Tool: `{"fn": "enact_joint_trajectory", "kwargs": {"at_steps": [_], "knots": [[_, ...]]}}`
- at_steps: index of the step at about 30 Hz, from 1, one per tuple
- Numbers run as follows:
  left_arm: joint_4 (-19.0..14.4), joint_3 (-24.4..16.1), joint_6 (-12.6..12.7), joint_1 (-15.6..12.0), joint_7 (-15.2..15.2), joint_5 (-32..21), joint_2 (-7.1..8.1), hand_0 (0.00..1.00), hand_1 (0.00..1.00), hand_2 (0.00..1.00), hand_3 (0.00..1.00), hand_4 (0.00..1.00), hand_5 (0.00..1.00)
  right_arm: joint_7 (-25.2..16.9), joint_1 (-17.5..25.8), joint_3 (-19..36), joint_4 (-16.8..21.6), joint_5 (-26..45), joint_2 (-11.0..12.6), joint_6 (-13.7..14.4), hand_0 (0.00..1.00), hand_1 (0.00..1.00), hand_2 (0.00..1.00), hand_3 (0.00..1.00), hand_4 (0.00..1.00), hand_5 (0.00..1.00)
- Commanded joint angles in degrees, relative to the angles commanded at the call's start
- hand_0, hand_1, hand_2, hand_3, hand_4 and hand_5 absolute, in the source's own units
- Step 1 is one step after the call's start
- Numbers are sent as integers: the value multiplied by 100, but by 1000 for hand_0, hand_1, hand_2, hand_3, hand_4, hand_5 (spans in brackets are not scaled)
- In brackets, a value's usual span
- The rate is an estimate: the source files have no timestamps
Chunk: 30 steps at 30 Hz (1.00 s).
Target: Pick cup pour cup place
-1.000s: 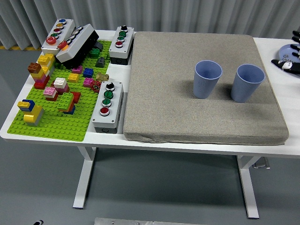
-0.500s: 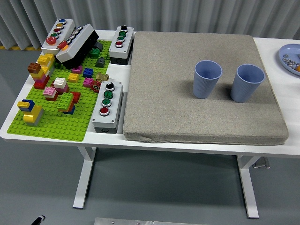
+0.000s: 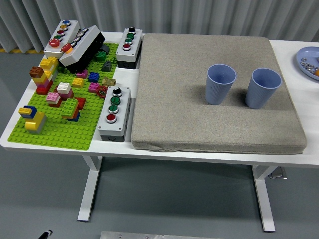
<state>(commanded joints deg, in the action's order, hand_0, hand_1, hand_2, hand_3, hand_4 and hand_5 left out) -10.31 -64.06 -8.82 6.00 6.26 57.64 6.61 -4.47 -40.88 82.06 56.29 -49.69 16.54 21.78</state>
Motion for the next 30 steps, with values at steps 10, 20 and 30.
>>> {"fn": "enact_joint_trajectory", "kwargs": {"at_steps": [10,20,30], "knots": [[0,26,-5,4,-5,-38,4,840,819,883,793,632,998,52,17,-18,41,-93,10,8,822,729,726,749,764,998],[0,68,26,33,-51,-93,0,839,819,884,794,632,998,37,57,-51,68,-82,-29,9,822,729,724,750,765,998],[0,59,33,-3,-50,-113,-8,839,818,884,795,632,998,70,52,-152,73,-88,-59,-17,823,730,726,752,763,998]]}}
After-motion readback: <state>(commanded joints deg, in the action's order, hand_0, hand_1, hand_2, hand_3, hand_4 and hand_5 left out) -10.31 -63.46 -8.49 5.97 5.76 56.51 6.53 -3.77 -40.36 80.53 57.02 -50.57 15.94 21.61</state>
